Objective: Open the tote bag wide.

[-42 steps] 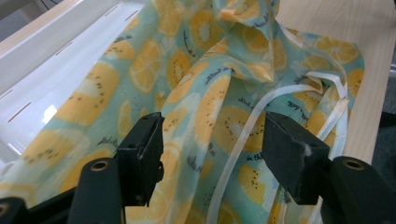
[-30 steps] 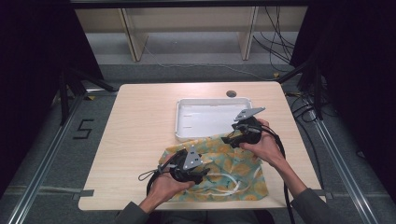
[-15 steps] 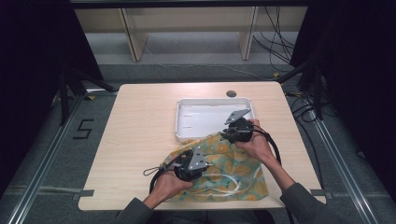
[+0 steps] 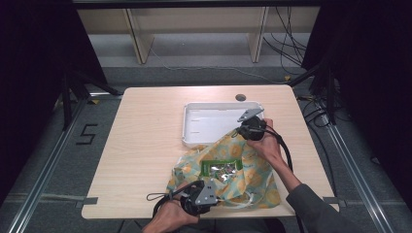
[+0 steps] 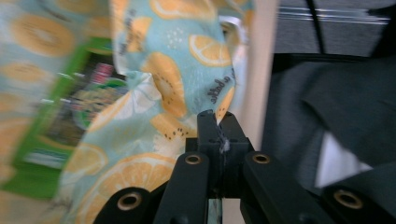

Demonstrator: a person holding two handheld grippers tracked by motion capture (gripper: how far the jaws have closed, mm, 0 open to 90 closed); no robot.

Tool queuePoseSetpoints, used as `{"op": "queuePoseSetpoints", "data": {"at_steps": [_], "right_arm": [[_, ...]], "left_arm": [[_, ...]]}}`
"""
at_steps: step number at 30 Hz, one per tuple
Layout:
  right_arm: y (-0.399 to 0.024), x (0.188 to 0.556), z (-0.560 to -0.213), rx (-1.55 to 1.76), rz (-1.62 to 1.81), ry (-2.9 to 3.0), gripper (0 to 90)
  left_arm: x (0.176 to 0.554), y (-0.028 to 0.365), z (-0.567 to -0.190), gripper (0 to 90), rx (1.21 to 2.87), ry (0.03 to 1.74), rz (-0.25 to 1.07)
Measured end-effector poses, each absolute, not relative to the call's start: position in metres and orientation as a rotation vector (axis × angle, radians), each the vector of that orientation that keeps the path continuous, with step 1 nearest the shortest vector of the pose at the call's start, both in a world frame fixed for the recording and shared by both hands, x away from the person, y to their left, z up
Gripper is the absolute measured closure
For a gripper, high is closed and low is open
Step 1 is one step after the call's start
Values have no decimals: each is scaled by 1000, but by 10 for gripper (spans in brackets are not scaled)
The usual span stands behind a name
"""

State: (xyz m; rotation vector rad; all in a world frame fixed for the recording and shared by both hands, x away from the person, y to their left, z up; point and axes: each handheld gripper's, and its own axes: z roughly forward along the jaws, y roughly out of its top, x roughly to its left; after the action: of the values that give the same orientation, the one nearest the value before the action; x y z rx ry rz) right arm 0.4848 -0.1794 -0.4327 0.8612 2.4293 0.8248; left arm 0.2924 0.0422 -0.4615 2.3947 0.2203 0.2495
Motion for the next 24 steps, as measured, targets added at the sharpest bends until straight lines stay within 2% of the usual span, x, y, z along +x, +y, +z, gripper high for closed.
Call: {"op": "queuePoseSetpoints", "data": {"at_steps": [4,6,12,16,21,24], "right_arm": [[-181,488,-434,867,818,2412,900],[-182,488,-435,862,827,2420,889],[-187,475,-421,921,913,2405,626],[-195,458,-407,926,973,2422,537],[-203,427,-399,833,1018,2508,540],[-209,412,-400,770,1052,2580,635]], "left_arm": [[288,39,-465,893,2402,192,211],[290,38,-464,877,2376,232,201],[299,37,-445,637,2248,342,203],[306,43,-431,517,2199,387,234],[320,57,-413,466,2136,487,304],[335,66,-406,445,2137,524,426]]}}
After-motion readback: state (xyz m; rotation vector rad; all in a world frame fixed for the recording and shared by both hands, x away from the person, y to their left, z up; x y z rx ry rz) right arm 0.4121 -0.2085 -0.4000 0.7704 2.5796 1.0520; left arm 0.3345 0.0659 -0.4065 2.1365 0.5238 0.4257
